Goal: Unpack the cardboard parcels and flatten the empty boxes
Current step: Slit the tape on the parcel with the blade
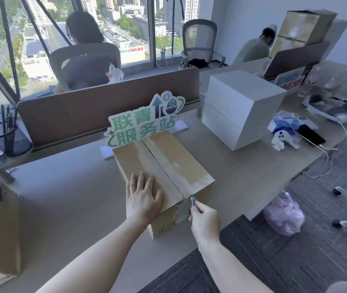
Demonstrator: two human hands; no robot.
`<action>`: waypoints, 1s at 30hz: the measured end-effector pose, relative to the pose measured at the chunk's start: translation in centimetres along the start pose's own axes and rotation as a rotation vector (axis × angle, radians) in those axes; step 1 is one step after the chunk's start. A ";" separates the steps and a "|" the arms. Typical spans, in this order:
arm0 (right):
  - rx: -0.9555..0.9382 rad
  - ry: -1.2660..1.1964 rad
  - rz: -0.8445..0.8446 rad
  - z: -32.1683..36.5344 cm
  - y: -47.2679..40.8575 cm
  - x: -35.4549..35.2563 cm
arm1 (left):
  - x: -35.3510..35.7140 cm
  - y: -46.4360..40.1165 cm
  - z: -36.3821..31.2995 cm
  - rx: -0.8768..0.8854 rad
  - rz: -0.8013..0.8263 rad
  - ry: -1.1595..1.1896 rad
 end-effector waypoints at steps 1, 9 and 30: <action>0.000 0.004 -0.008 0.0 0.1 0.2 | 0.1 0.0 0.0 -0.004 -0.004 0.000; -0.030 0.039 0.032 -0.3 1.5 2.3 | 0.3 -0.3 0.1 -0.014 -0.011 0.013; 0.174 0.159 -0.026 -4.2 -16.3 -8.4 | 0.7 -0.3 0.8 0.031 0.027 -0.035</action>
Point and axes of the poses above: each hand's wrist, its own y-axis away from the middle knuckle, its own x-axis out of the palm, z = x × y, the point moved 6 cm from there along -y, towards the middle knuckle, and after that the axes turned 1 degree about x, right-handed, at the moved point
